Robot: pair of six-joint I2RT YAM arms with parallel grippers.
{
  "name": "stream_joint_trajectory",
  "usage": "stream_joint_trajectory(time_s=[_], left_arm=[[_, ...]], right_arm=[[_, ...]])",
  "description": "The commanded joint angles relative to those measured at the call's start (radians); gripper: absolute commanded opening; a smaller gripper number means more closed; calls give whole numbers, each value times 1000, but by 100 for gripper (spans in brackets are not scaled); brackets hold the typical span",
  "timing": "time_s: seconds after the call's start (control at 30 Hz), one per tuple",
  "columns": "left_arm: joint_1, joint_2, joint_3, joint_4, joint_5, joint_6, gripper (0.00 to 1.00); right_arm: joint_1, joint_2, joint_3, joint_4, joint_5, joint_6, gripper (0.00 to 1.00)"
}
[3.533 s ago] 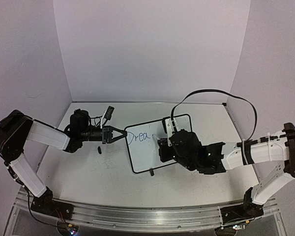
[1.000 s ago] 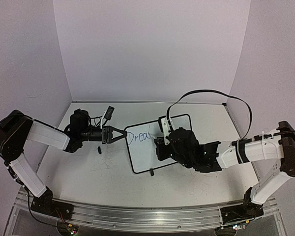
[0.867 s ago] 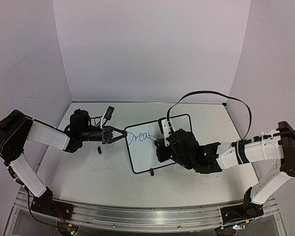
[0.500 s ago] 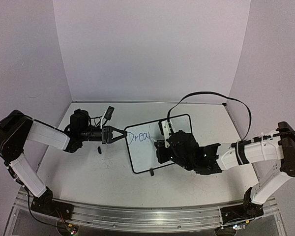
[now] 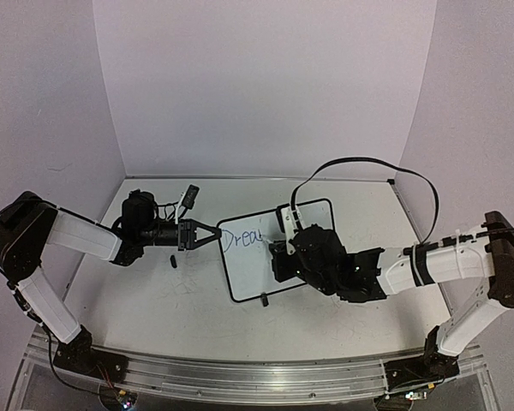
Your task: Write a sentence on the whiteboard
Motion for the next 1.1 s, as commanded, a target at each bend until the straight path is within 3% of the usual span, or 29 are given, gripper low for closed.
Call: stream_joint_trajectory(time_s=[0.0, 1.07], left_arm=[[-6, -24, 33, -7, 47, -10, 0], [-6, -17, 37, -8, 49, -10, 0]], right_arm=[[-13, -2, 53, 19, 47, -26, 0], [4, -31, -29, -32, 38, 66, 0]])
